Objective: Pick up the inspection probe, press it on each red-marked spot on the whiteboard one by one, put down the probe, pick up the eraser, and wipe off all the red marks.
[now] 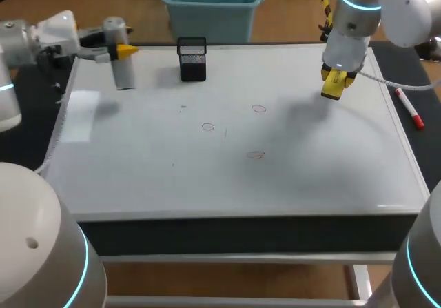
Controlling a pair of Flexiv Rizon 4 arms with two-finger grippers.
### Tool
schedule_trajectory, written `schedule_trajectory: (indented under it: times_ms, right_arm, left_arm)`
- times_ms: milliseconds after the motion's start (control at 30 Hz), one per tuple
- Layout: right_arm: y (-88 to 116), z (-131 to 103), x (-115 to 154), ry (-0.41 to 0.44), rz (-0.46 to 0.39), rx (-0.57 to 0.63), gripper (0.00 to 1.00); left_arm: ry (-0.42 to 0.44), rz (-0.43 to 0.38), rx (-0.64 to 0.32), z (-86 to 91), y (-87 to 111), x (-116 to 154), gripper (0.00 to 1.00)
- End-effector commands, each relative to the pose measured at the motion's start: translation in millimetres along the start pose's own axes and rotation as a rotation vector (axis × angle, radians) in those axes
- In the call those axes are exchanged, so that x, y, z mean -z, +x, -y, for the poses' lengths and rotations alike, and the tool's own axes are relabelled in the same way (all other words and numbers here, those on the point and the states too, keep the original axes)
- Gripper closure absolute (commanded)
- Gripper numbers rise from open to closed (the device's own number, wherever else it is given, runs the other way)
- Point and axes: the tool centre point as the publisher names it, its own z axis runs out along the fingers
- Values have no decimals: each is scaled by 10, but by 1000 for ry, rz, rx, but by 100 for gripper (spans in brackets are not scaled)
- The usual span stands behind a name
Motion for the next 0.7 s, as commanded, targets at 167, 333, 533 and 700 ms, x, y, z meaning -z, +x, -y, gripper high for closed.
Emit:
schedule_trajectory:
  times_ms: [167,333,533,700]
  right_arm:
    - [7,2,8,3,-2,2,100]
    - [7,2,8,3,-2,2,100]
    - [7,2,8,3,-2,2,100]
    - [7,2,8,3,-2,2,100]
  left_arm:
    - [7,19,-1,-7,-261,383,100]
    - [1,30,1,-48,-368,476,100]
    - [-9,73,12,-62,-442,618,100]
    - [-12,85,18,-63,-447,654,100]
